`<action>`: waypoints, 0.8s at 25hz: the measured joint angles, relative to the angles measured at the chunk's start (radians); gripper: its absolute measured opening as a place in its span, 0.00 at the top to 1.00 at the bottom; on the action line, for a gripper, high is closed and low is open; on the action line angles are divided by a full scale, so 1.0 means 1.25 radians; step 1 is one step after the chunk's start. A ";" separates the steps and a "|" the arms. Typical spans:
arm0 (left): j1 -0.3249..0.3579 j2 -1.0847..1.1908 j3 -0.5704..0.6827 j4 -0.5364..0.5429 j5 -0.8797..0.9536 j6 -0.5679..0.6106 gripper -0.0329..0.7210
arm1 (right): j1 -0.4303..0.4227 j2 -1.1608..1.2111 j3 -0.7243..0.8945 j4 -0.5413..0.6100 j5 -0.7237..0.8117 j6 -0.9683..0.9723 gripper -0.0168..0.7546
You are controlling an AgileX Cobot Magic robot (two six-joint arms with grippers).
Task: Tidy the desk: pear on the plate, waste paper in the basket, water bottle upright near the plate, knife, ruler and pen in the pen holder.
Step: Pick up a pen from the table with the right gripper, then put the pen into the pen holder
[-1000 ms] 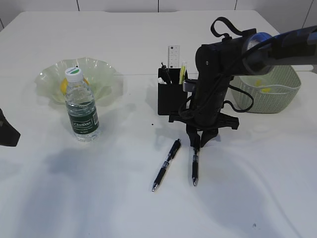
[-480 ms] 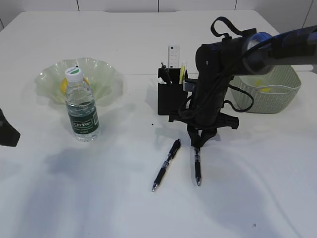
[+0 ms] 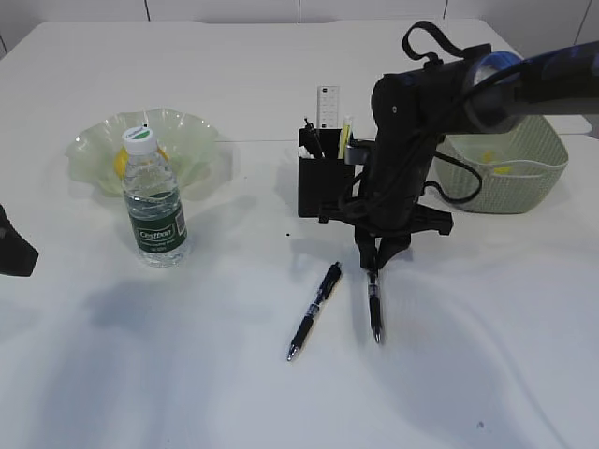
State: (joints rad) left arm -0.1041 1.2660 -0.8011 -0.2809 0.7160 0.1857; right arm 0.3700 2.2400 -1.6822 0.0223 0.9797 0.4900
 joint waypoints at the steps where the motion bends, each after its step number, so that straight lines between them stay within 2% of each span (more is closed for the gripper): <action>1: 0.000 0.000 0.000 0.000 0.000 0.000 0.33 | 0.000 -0.010 0.000 -0.002 0.000 -0.003 0.82; 14: 0.000 0.000 0.000 0.000 0.000 0.000 0.33 | 0.000 -0.148 0.000 -0.063 -0.001 -0.035 0.82; 20: 0.000 0.000 0.000 0.000 0.000 0.000 0.33 | 0.000 -0.232 0.000 -0.108 -0.095 -0.036 0.82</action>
State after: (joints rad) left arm -0.1041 1.2660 -0.8011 -0.2809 0.7160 0.1857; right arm 0.3700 1.9495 -1.6822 -0.1124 0.8614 0.4446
